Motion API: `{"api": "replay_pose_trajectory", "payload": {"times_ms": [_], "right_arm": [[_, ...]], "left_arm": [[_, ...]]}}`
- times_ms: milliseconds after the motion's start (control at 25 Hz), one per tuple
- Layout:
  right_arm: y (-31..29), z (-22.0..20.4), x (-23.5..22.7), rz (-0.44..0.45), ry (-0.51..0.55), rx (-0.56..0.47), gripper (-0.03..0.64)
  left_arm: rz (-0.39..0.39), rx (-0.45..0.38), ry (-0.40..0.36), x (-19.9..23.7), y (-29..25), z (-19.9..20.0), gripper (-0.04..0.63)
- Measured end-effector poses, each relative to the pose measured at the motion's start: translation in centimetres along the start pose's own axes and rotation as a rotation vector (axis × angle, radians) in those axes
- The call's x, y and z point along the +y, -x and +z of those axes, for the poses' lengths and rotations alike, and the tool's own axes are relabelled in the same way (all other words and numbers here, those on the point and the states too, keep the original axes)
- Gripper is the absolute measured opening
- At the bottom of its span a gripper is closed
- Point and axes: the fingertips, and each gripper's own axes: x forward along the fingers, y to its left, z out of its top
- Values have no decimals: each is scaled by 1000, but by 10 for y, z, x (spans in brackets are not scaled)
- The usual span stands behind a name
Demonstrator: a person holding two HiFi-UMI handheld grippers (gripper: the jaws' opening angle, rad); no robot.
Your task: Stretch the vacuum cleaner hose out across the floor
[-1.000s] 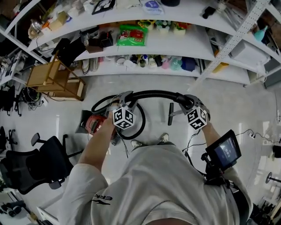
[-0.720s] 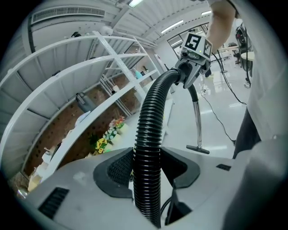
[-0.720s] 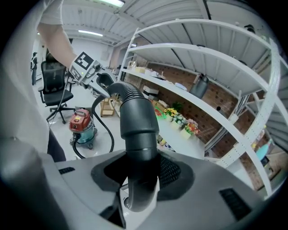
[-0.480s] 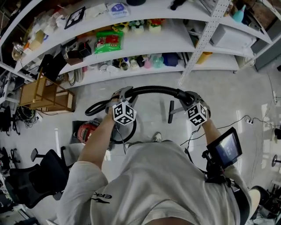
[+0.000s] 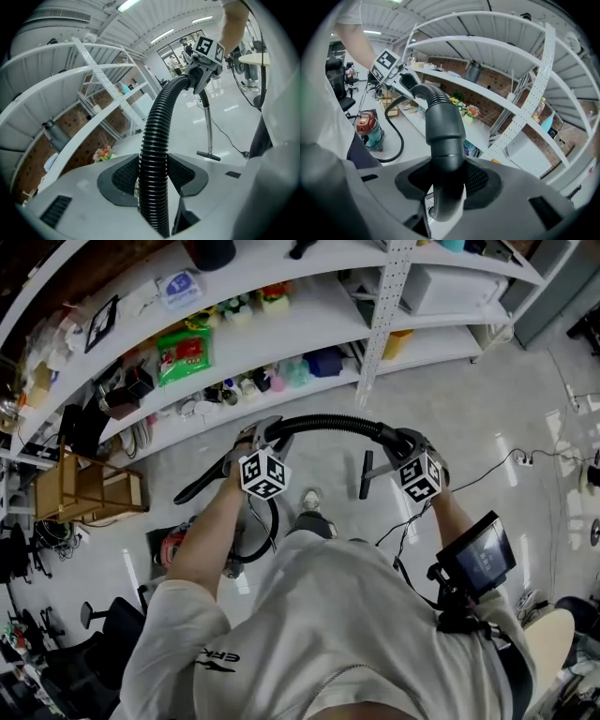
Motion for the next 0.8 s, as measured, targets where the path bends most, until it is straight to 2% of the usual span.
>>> {"api": "replay_pose_trajectory", "payload": {"times_ms": [320, 800], "right_arm": [[-11, -53, -58, -64, -101, 81, 160], [-21, -129, -156, -165, -146, 247, 160]], "left_arm": [[-125, -79, -45, 1, -73, 53, 184], [-349, -182, -73, -6, -180, 130, 181]]}}
